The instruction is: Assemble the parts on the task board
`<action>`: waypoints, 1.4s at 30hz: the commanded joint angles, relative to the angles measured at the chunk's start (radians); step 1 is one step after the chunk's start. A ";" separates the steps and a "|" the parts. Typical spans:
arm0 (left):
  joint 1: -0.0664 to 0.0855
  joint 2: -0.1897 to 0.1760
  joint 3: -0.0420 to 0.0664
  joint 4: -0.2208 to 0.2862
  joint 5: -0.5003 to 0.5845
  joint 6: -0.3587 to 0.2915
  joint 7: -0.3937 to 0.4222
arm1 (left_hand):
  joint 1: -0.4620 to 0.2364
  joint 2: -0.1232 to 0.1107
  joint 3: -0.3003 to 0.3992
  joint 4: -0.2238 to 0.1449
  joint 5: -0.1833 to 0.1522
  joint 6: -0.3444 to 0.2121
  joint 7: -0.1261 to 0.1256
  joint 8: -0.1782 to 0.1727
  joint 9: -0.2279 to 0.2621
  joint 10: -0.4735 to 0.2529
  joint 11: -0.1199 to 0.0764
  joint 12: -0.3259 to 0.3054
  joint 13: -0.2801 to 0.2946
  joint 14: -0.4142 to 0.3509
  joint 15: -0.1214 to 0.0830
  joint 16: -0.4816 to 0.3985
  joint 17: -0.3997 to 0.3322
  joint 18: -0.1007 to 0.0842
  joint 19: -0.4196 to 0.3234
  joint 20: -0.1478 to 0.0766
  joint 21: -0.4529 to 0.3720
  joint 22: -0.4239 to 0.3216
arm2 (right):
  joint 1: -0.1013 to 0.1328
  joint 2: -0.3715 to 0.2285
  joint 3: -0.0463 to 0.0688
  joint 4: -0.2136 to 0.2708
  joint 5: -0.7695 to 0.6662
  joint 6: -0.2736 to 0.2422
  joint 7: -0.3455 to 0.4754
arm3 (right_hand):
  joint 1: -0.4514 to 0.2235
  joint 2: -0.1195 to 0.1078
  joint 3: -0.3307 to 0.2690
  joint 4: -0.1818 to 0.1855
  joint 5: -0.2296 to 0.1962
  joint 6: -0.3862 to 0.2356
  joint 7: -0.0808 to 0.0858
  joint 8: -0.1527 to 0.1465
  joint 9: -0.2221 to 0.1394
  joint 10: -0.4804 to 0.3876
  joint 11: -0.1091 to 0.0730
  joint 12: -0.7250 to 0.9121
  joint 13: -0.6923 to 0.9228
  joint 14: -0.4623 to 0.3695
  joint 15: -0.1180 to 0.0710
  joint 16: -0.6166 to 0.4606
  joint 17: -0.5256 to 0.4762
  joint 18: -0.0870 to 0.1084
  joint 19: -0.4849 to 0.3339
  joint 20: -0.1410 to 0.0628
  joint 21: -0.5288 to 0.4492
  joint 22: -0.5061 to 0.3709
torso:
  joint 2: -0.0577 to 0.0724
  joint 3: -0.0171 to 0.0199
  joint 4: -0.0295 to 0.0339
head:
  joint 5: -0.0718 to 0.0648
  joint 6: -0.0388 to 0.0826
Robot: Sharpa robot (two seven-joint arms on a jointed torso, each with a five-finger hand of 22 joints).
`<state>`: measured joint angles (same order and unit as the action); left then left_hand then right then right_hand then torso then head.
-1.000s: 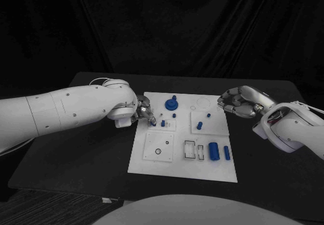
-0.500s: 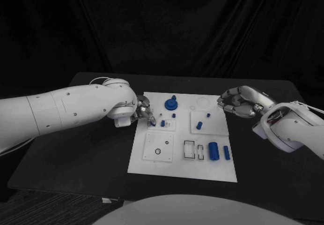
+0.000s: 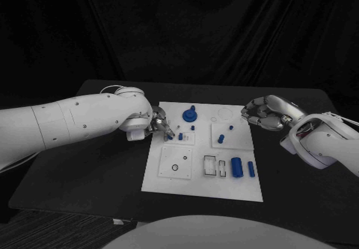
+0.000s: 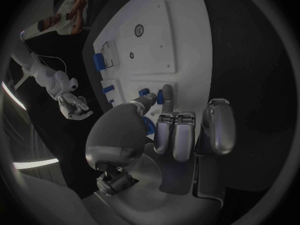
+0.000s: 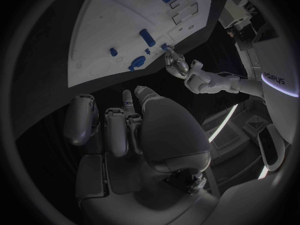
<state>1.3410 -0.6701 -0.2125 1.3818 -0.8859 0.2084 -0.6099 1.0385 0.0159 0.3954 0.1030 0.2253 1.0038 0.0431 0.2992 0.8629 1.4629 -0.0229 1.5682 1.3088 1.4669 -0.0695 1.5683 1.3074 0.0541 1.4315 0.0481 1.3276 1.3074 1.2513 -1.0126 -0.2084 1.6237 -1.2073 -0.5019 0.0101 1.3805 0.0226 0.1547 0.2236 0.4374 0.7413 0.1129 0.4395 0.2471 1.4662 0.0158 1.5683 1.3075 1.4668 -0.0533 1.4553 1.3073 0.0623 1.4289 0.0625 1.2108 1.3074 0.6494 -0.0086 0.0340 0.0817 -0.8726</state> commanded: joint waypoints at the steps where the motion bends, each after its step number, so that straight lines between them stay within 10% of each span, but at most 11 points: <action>1: -0.003 0.003 0.000 -0.001 0.003 0.022 0.006 | -0.009 0.000 -0.007 0.014 -0.008 0.002 0.006 -0.005 -0.002 0.099 0.004 -0.005 0.252 0.104 0.006 0.003 0.263 0.006 -0.010 0.001 -0.006 0.183 | -0.003 -0.001 0.001 0.001 -0.002 0.006 -0.017 | 0.011 -0.002 0.006 0.002 0.004 0.002 0.000 0.003 -0.002 0.105 0.007 0.002 0.263 0.055 0.008 -0.006 0.053 0.018 -0.008 0.001 -0.008 0.154 | 0.000 -0.0001 0.0009 | -0.001 0.000; 18: -0.005 0.009 0.000 -0.012 0.003 0.023 0.020 | -0.032 0.008 -0.066 0.071 -0.049 0.016 0.004 0.008 -0.001 0.096 0.004 -0.008 0.249 0.104 0.007 0.003 0.263 0.008 -0.013 0.003 -0.013 0.181 | -0.003 0.000 0.001 0.001 -0.002 0.008 -0.017 | 0.012 -0.002 0.008 0.000 0.006 0.002 0.000 0.003 -0.002 0.105 0.007 0.002 0.263 0.055 0.008 -0.006 0.052 0.018 -0.009 0.001 -0.010 0.154 | -0.001 0.0004 0.0001 | -0.001 0.000; 42: -0.006 -0.001 0.000 -0.006 0.003 -0.031 0.061 | -0.016 0.010 -0.166 0.135 -0.053 -0.049 -0.008 0.178 0.177 0.099 -0.005 -0.005 0.253 0.104 -0.001 0.003 0.263 0.008 -0.011 -0.004 -0.014 0.182 | -0.003 0.002 0.001 -0.004 -0.002 0.011 -0.021 | 0.014 -0.002 0.010 -0.002 0.007 0.001 0.000 0.002 -0.003 0.105 0.007 0.002 0.263 0.054 0.008 -0.007 0.051 0.018 -0.009 0.001 -0.012 0.153 | -0.001 0.0001 0.0003 | -0.002 0.000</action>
<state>1.3368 -0.6694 -0.2133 1.3719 -0.8859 0.2050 -0.5800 1.0189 0.0279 0.2325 0.2401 0.1742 0.9604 0.0359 0.4741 1.0383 1.4629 -0.0229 1.5635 1.3088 1.4669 -0.0694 1.5683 1.3073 0.0537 1.4243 0.0482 1.3145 1.3074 1.2504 -1.0104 -0.2084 1.6194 -1.2073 -0.4963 0.0062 1.3845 0.0184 0.1591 0.2192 0.4411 0.7412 0.1129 0.4395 0.2452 1.4662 0.0158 1.5683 1.3075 1.4668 -0.0533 1.4516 1.3073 0.0623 1.4290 0.0624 1.2023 1.3078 0.6486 -0.0083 0.0344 0.0807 -0.8726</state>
